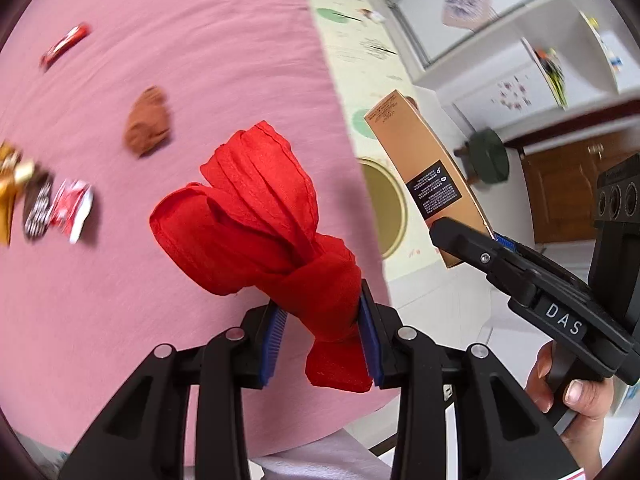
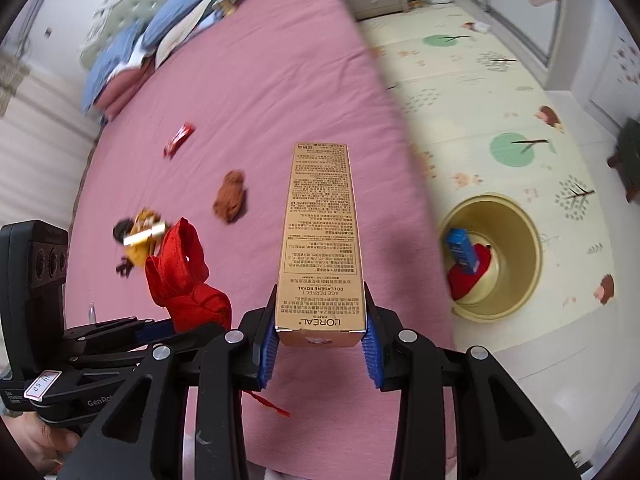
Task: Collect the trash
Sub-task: 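Carry the scarf and gold box to the yellow bin and open both tools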
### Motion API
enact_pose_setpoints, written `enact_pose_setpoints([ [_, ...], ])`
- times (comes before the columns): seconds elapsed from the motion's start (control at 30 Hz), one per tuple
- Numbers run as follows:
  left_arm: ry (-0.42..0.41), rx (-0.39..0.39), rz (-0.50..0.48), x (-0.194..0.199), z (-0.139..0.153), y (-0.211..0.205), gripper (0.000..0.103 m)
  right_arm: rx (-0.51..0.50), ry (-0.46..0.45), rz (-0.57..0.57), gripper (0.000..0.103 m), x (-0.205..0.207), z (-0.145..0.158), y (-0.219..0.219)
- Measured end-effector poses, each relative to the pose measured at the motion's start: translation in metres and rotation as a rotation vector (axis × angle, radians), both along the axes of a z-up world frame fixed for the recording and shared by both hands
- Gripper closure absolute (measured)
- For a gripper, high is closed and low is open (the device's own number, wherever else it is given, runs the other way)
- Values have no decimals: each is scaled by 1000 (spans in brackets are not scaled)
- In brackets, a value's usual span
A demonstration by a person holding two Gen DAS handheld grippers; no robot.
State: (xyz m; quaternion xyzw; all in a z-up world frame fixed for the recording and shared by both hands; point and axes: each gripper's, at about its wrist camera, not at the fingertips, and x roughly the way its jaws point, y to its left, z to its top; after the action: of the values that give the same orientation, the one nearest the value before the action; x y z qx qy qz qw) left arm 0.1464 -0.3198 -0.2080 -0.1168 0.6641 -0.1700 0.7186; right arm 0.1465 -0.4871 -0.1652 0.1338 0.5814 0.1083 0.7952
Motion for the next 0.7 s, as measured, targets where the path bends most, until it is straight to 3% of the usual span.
enact_pose_setpoints([
  [0.33,-21,-4,-156,28,6,-83,68,-3,-32,-150,68,-9,12,-83],
  [0.57,-21,-2,-255,49,-6,-146,68,-14,-8,-227,68,-6,0,-135],
  [0.7,-12,-45,-306,63,-12,-182,68,-37,-7,-243,68,1,-6,-157],
])
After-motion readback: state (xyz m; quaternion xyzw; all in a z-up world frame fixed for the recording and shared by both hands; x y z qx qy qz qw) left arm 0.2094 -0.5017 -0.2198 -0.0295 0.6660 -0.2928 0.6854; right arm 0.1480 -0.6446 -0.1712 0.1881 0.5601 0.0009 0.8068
